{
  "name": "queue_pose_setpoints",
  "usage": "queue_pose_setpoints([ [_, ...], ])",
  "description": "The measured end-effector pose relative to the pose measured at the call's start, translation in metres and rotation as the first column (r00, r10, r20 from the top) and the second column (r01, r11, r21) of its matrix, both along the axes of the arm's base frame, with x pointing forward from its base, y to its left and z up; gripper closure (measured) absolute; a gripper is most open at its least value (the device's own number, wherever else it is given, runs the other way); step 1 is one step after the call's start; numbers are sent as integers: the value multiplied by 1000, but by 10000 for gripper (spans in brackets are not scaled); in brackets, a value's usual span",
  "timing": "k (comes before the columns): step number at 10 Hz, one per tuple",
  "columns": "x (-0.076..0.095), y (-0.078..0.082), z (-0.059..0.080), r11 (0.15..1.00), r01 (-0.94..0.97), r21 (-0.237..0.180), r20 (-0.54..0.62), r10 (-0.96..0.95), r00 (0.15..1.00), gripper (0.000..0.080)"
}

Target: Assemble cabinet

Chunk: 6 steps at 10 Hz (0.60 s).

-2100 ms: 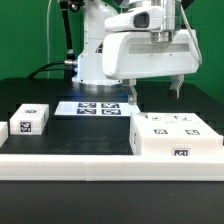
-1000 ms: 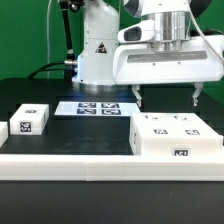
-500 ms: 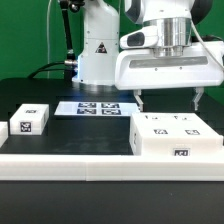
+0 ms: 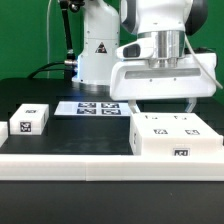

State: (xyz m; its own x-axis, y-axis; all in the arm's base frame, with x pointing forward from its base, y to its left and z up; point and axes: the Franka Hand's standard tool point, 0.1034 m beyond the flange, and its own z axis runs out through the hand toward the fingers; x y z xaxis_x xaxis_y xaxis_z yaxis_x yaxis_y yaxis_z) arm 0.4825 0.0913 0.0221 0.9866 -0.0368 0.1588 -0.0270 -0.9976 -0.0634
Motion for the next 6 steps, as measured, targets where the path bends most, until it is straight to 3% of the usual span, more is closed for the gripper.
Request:
queue_pose_setpoints([
  [1,0,-6,-5,1000,-10,-4,-5,10,1000,2],
  [6,0,-2,-9,1000,-21,-4,5,21,1000,2],
])
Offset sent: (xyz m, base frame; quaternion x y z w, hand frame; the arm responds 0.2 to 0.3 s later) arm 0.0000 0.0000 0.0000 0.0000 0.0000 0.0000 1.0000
